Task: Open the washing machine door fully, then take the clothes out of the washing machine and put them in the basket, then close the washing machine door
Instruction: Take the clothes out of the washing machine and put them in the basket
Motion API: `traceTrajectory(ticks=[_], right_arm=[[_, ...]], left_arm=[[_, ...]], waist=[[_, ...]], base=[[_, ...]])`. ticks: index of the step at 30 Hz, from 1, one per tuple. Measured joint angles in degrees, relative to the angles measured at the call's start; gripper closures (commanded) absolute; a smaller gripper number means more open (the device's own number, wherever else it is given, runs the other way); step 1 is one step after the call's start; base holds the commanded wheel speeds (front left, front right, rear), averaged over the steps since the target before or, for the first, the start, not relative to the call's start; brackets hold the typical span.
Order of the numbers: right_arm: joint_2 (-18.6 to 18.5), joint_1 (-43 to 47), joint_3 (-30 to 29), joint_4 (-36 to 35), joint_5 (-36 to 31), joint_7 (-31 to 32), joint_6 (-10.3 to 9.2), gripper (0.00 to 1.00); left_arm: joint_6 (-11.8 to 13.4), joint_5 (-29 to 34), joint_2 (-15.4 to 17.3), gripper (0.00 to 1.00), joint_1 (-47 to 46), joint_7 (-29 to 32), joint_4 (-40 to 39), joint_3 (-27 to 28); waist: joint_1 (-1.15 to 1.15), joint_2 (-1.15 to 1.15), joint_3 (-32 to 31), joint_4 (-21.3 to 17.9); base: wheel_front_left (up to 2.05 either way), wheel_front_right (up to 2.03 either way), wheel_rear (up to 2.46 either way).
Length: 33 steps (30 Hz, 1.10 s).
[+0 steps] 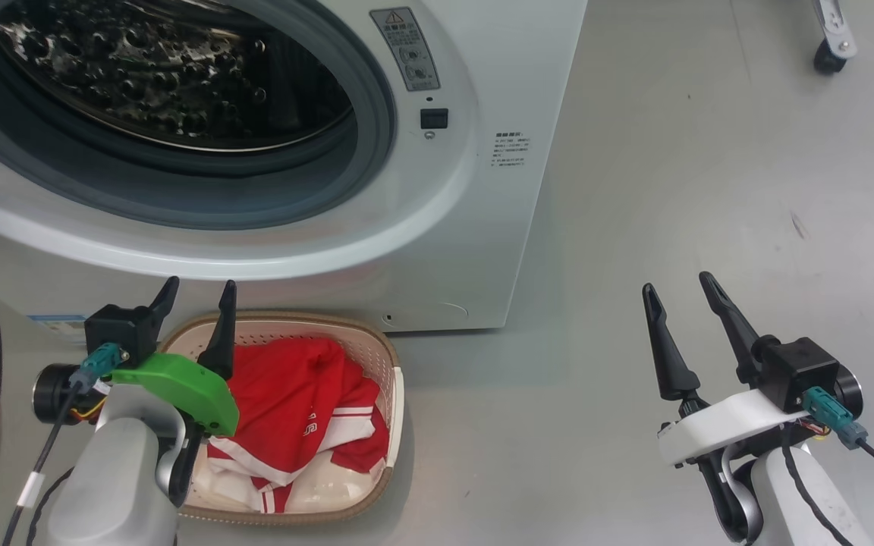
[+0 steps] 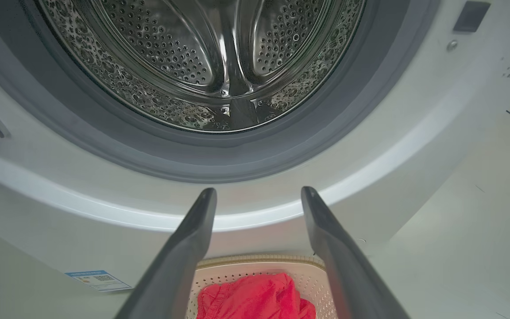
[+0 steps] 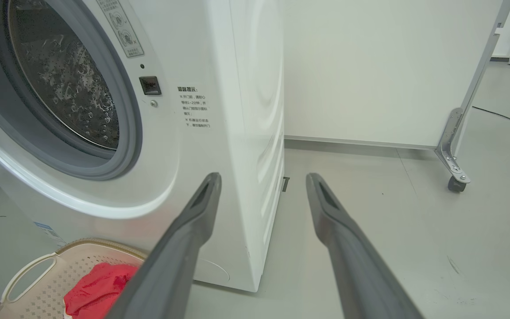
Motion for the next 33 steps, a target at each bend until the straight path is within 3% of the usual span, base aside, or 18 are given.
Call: traceTrajectory(ticks=[16,33], right_arm=[[0.15,4.23,-0.58,-0.2,0.79,0.0,0.08,0.0],[0.25,6.35,-1.15,-1.8,0.85,0.0,0.07,0.0]], left_arm=[[0.0,0.33,-0.25,0.0,10.31,0.0,-12.6,3.49],[0.0,1.78,-0.76,0.0,18.21,0.0,-20.06,3.2]], waist=[[0.0,0.0,-7.93,3.49],[0.0,0.0,-10.1,3.63]], base=[[0.0,0.0,0.0],[0.0,0.0,0.0]])
